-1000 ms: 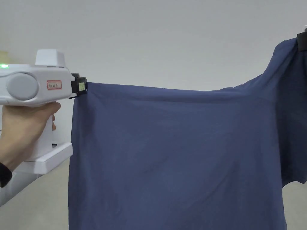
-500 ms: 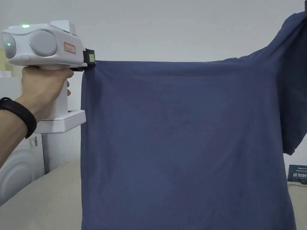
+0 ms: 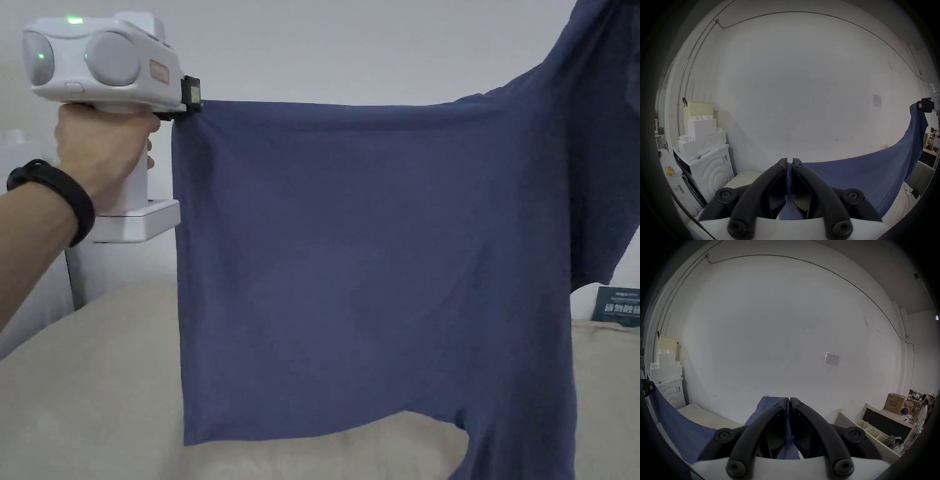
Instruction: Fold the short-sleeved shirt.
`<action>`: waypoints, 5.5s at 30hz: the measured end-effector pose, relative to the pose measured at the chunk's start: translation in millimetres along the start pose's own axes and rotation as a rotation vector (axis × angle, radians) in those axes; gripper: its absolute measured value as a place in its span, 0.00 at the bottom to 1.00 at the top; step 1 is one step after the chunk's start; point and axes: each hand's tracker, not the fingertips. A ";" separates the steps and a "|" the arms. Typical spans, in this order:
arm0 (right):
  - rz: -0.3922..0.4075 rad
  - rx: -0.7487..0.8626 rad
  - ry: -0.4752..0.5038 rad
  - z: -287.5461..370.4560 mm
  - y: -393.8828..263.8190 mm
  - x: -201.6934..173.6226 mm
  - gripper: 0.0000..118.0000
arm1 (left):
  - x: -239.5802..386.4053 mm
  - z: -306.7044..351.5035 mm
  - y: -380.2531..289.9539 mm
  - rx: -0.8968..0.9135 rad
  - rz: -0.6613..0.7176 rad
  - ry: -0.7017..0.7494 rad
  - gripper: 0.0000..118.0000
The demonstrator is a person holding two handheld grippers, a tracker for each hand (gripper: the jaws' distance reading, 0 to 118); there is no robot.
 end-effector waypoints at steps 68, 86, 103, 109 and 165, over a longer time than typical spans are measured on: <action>-0.156 -0.553 0.213 373.5 -560.6 35.3 0.86 | -46.5 336.0 -490.0 -0.544 0.257 -0.065 0.84; -0.314 -0.393 0.292 384.5 -515.9 1.4 0.87 | 6.4 368.9 -405.5 -0.287 0.139 -0.132 0.85; -0.369 -0.398 0.264 416.1 -516.5 -6.8 0.00 | 26.7 407.3 -415.0 -0.283 0.088 -0.111 0.00; -0.364 -0.422 0.301 415.2 -520.1 -8.7 0.00 | 19.5 409.2 -428.6 -0.340 0.089 -0.094 0.00; -0.342 -0.978 0.164 331.3 -649.5 19.9 0.07 | 28.9 311.7 -544.1 -0.977 0.019 -0.122 0.06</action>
